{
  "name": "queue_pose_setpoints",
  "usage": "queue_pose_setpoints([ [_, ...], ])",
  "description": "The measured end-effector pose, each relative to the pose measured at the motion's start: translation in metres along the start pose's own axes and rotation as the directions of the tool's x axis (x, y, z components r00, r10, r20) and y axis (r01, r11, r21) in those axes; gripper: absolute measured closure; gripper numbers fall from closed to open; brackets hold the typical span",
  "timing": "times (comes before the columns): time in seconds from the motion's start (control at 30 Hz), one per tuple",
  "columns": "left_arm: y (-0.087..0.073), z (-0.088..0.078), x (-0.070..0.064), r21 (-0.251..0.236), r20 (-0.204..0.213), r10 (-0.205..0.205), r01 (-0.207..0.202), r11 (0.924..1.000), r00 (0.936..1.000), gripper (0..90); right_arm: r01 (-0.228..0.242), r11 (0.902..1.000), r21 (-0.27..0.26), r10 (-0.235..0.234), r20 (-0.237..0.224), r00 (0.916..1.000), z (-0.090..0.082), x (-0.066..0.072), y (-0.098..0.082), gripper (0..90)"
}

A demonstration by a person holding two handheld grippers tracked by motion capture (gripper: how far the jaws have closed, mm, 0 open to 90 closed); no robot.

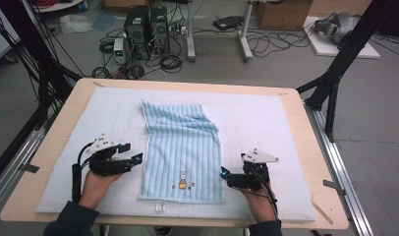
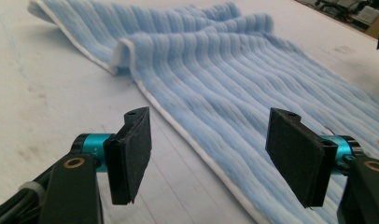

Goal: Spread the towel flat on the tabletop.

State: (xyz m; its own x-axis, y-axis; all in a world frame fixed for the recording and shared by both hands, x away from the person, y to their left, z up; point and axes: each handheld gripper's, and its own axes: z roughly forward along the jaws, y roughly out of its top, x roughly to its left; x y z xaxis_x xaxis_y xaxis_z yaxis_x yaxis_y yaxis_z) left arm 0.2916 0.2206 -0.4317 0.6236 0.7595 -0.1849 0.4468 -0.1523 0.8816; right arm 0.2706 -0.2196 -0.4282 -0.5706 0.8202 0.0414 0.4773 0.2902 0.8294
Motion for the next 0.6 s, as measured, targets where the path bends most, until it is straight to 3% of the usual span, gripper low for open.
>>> queue_pose_setpoints([
  [0.03, -0.003, -0.001, -0.002, 0.007, 0.003, -0.001, 0.001, 1.0000, 1.0000, 33.7, 0.008, 1.0000, 0.004, -0.008, -0.006, 1.0000, -0.001, 0.002, -0.001, 20.9],
  [0.07, -0.008, -0.003, -0.006, 0.022, 0.005, 0.005, -0.005, 0.9997, 1.0000, 35.1, 0.009, 0.9999, 0.010, -0.008, -0.022, 0.9997, -0.002, 0.004, -0.002, 37.8],
  [0.1, -0.011, -0.004, -0.009, 0.042, 0.005, 0.011, -0.011, 0.9991, 0.9999, 37.3, 0.008, 0.9998, 0.017, -0.007, -0.047, 0.9989, -0.003, 0.006, -0.005, 47.9],
  [0.17, -0.014, -0.006, -0.014, 0.071, 0.008, 0.027, -0.027, 0.9971, 0.9996, 42.8, 0.012, 0.9984, 0.055, -0.010, -0.045, 0.9989, -0.002, 0.012, -0.010, 58.8],
  [0.3, -0.016, -0.003, -0.023, 0.100, 0.025, 0.033, -0.035, 0.9944, 0.9992, 52.2, 0.076, 0.9901, 0.118, -0.069, -0.064, 0.9956, 0.006, 0.025, -0.013, 64.7],
  [0.47, -0.017, 0.013, -0.036, 0.165, 0.060, 0.057, -0.066, 0.9841, 0.9966, 54.3, 0.086, 0.9857, 0.145, -0.073, -0.093, 0.9930, 0.018, 0.034, -0.010, 62.3],
  [0.53, -0.021, 0.019, -0.041, 0.198, 0.059, 0.103, -0.113, 0.9737, 0.9929, 58.0, 0.093, 0.9849, 0.146, -0.080, -0.093, 0.9924, 0.020, 0.035, -0.009, 64.0],
  [0.57, -0.022, 0.019, -0.046, 0.192, 0.027, 0.144, -0.147, 0.9703, 0.9892, 60.5, 0.094, 0.9842, 0.150, -0.080, -0.097, 0.9921, 0.021, 0.035, -0.009, 65.5],
  [0.6, -0.022, 0.018, -0.049, 0.199, 0.025, 0.180, -0.181, 0.9631, 0.9833, 69.2, 0.091, 0.9840, 0.153, -0.076, -0.101, 0.9920, 0.021, 0.036, -0.009, 68.9],
])
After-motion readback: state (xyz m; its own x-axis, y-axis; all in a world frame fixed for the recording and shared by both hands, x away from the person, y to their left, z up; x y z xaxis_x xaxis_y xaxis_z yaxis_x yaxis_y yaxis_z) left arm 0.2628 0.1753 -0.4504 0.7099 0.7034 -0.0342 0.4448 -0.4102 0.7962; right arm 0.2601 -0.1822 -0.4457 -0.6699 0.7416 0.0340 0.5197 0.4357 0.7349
